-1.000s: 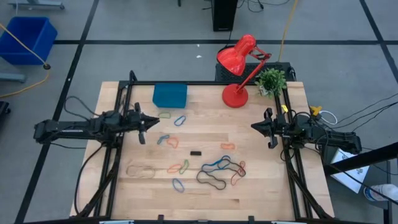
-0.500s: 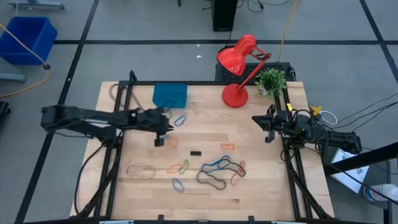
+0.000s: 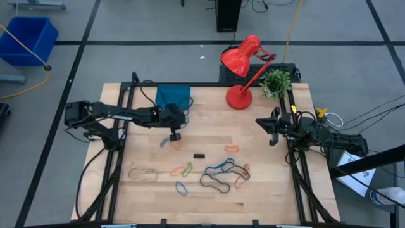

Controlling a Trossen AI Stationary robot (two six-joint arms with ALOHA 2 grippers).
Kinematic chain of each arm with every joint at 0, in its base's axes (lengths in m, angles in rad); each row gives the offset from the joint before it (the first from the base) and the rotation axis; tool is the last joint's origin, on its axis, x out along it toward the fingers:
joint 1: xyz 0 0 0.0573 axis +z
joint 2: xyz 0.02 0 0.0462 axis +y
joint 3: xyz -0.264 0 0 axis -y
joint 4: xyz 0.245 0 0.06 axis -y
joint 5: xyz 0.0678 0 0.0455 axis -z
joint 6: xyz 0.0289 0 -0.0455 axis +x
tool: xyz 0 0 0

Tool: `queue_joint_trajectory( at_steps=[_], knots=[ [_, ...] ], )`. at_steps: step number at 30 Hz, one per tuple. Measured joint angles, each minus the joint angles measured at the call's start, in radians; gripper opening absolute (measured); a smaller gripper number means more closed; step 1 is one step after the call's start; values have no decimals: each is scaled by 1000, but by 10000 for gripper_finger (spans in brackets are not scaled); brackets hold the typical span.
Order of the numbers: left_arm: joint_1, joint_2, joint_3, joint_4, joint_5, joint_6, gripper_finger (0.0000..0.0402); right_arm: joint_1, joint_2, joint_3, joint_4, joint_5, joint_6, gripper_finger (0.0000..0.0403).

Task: Pick and place rubber bands into bin
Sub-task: Put the top green rubber band into the blue container

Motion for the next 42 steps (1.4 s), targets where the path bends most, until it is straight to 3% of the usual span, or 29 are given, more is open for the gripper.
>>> queue_joint_trajectory(
  at_steps=[4, 19, 26, 29, 36, 39, 42],
  knots=[
    [7, -2, 0, -1, -40, -34, 47, 0, 0, 0, -2, 0, 0, 9],
    [6, -6, 0, 1, -45, -44, 51, 0, 0, 0, -2, 0, -3, 9],
    [1, -6, 0, -18, -37, -71, 134, 0, 0, 0, -2, 0, -3, 9],
    [-5, -6, 0, -33, -17, -164, 167, 0, 0, 0, -2, 0, -3, 9],
    [-15, -6, 0, -55, 36, -233, 201, 0, 0, 0, -2, 0, -4, 9],
    [-7, -6, 0, -143, -13, -236, 202, 0, 0, 0, -2, 0, -4, 9],
    [12, -5, -14, -198, -127, -320, 202, 0, 0, 0, -2, 0, -4, 9]
  ],
)
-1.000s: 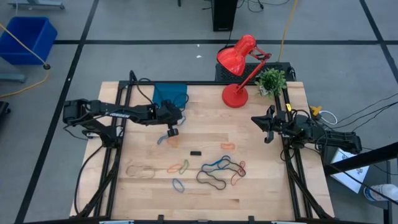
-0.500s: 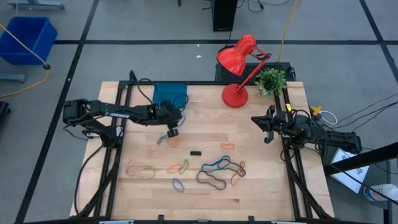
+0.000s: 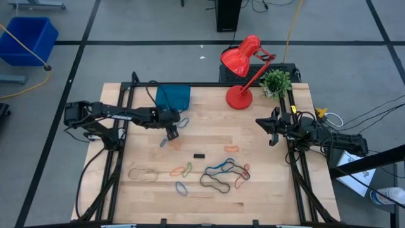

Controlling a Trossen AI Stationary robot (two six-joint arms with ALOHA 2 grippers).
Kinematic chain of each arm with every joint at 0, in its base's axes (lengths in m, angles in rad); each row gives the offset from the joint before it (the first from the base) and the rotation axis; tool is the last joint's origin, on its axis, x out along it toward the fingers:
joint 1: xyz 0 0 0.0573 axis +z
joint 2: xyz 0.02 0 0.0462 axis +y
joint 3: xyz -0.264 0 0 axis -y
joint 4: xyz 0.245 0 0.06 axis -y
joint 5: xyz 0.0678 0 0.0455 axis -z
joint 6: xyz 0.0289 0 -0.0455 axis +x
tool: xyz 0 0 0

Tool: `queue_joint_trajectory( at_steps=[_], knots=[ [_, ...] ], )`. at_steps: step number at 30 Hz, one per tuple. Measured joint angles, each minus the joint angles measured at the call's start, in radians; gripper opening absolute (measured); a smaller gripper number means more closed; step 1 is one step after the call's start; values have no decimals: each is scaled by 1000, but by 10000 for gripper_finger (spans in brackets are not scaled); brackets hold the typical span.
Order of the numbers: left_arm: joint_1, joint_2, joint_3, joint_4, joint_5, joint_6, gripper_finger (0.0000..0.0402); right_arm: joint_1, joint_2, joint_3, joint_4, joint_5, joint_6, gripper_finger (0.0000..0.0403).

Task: Pick and place rubber bands into bin
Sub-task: Put the top green rubber band into the blue container

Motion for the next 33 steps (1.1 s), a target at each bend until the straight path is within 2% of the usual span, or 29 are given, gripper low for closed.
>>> queue_joint_trajectory(
  at_steps=[4, 10, 16, 22, 33],
  knots=[
    [23, 1, -46, -3, -69, -40, 202, 0, 0, 0, 0, 0, -21, 9],
    [76, 1, -88, 41, 3, -8, 202, 0, 0, 0, 0, 0, -30, 9],
    [119, 2, -114, 134, 5, -34, 202, 0, 0, 0, 0, 0, -30, 9],
    [141, 2, -115, 150, 55, -53, 202, 0, 0, 0, 0, 0, -30, 9],
    [144, 2, -115, 180, 57, -113, 202, 0, 0, 0, 0, 0, -30, 9]
  ],
)
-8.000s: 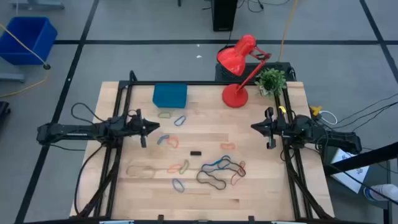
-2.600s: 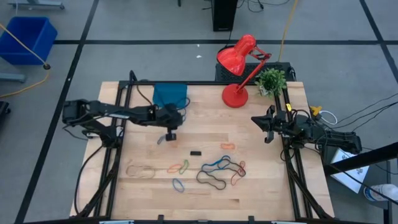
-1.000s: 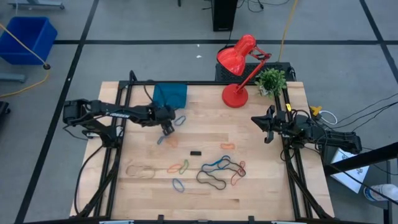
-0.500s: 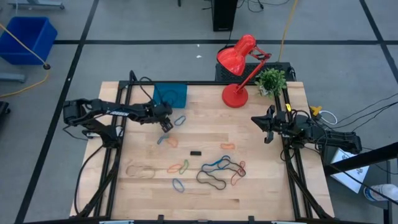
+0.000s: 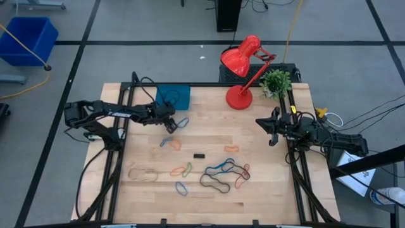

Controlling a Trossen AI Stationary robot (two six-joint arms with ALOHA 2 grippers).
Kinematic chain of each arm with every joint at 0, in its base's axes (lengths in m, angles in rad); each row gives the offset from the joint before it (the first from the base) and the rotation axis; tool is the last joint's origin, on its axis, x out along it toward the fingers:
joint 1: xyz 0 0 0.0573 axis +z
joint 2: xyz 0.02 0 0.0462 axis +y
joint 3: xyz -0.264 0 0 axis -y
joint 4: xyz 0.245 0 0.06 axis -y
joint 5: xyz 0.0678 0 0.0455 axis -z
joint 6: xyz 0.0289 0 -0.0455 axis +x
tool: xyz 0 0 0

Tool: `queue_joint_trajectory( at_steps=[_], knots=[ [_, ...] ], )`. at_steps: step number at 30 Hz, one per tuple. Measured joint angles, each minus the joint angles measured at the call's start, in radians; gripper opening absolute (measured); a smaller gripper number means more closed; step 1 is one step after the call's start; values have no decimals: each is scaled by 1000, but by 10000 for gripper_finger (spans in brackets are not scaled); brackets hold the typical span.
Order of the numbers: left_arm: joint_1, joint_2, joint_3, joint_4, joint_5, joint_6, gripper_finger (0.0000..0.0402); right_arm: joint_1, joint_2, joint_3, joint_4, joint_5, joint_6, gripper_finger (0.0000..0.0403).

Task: Pick and place rubber bands into bin
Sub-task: Put the top green rubber band into the blue container

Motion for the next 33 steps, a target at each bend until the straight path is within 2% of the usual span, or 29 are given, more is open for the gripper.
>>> queue_joint_trajectory(
  at_steps=[19, 29, 33],
  knots=[
    [0, 0, 0, 18, 9, -102, 202, 0, 0, 0, 0, 0, 7, 9],
    [6, 0, 0, 20, 11, -108, 202, 0, 0, 0, 0, 0, 7, 9],
    [8, 43, 0, 48, 26, -111, 202, 0, 0, 0, 1, 0, 7, 9]
  ],
)
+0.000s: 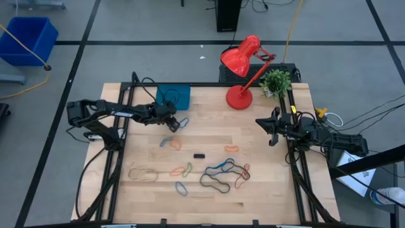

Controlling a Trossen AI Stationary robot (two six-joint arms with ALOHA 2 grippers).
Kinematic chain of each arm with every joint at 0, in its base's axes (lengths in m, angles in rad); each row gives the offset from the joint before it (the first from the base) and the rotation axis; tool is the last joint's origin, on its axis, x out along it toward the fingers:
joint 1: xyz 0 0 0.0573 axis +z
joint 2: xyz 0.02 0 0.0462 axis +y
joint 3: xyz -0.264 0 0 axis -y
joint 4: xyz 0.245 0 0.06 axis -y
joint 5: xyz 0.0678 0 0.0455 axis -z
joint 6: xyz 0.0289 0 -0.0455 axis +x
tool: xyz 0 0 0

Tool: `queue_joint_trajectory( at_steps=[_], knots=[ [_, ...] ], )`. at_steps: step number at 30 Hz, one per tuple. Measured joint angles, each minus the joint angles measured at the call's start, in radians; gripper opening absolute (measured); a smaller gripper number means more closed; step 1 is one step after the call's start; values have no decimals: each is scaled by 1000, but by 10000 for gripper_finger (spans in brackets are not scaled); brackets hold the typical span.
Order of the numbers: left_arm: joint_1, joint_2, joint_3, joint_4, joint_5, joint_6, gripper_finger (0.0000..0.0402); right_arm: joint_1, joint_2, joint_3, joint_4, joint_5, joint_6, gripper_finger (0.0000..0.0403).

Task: Pick and place rubber bands into bin
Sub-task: Put the top green rubber band into the blue container

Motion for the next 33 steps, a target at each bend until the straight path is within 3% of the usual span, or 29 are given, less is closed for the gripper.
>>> queue_joint_trajectory(
  at_steps=[11, 14, 25, 33],
  knots=[
    [3, 98, 4, 90, 11, -11, 198, 0, 0, 0, 7, 2, 0, 9],
    [2, 99, 4, 78, 28, -19, 170, 0, 0, 0, 7, 2, 0, 9],
    [1, 101, 2, 71, 27, -33, 14, 0, 0, 0, 7, 1, 0, 9],
    [-24, 41, -3, 48, 30, -11, 5, 0, 0, 0, 7, 1, 0, 9]
  ],
)
